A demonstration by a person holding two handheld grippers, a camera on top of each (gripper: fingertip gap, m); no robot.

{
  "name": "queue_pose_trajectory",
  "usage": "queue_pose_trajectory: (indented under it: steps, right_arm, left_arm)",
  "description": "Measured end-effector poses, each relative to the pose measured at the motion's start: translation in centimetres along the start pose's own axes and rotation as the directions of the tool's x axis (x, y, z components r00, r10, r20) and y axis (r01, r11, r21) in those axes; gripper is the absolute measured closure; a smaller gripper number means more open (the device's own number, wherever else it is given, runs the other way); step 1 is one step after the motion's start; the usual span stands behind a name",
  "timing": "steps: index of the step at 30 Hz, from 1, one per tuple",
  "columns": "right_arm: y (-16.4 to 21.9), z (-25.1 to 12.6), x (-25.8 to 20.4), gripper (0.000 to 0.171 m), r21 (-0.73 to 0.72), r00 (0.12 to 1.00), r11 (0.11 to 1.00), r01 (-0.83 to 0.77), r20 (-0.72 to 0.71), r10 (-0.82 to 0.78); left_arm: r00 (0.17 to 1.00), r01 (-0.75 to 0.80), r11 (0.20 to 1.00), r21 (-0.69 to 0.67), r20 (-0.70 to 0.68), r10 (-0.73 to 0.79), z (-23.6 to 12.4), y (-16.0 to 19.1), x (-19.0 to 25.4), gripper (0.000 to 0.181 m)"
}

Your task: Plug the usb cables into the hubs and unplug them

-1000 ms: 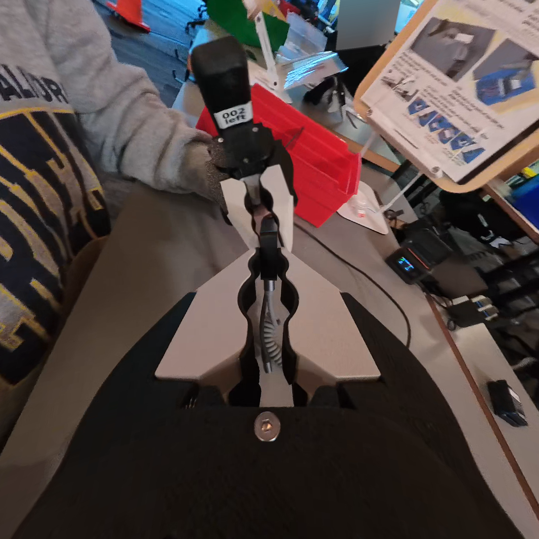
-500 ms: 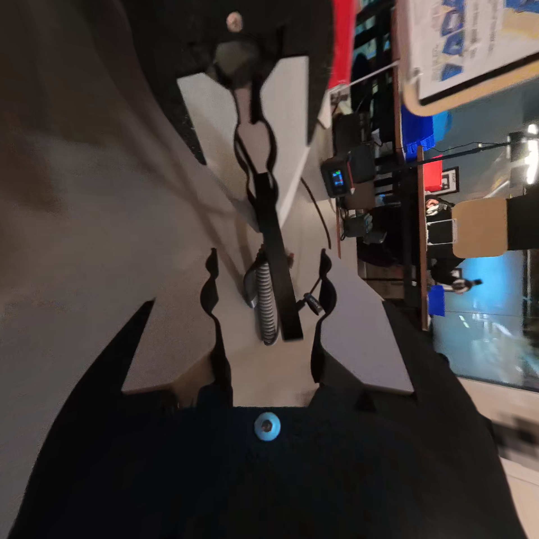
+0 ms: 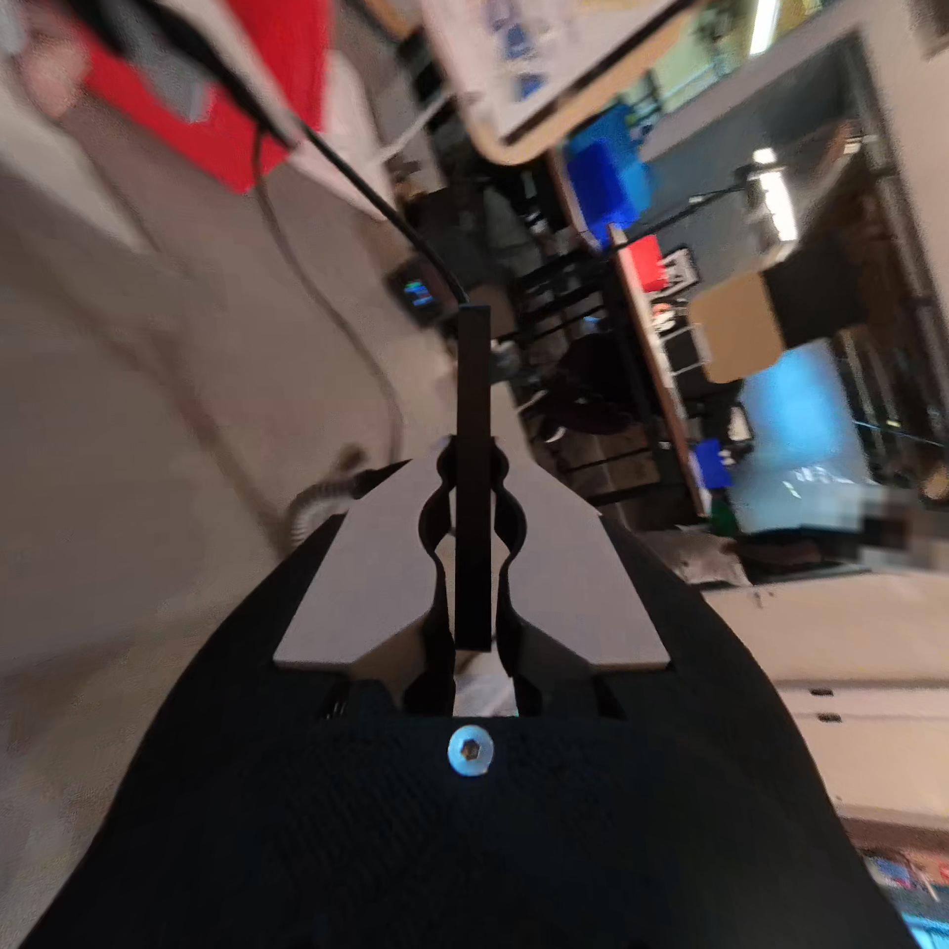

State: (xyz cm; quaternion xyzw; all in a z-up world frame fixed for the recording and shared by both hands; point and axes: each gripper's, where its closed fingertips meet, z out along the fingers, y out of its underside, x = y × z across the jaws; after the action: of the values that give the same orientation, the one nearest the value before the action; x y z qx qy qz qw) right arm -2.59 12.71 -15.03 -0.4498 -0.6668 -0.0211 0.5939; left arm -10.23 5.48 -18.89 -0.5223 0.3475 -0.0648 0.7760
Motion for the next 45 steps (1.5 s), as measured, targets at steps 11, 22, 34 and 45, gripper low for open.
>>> queue_pose_trajectory:
  steps: [11, 22, 34, 45]
  right_arm:
    - [-3.0, -7.8, 26.5, 0.163, 0.095, 0.946, 0.994, -0.052, -0.316, 0.08]
    - [-3.0, -16.6, 40.3, 0.163, 0.018, 0.855, 1.0, -0.014, -0.518, 0.022]
    - [3.4, -19.2, 41.9, 0.163, -0.041, 0.885, 0.999, -0.027, -0.465, 0.005]
    - [8.4, -17.4, 39.0, 0.163, -0.006, 0.905, 0.999, -0.05, -0.424, 0.043]
  left_arm:
    - [1.0, 0.011, 0.997, -0.083, 0.029, -0.009, 0.3, 3.1, -0.8, 0.12]
    - [1.0, 0.028, 0.989, -0.142, -0.009, -0.03, 0.9, 5.1, 0.0, 0.12]
    - [0.998, 0.06, 0.983, -0.172, -0.015, -0.064, 0.9, 5.9, -0.1, 0.12]
    - [0.997, 0.057, 0.98, -0.19, -0.046, -0.066, 1.0, 6.2, 0.5, 0.123]
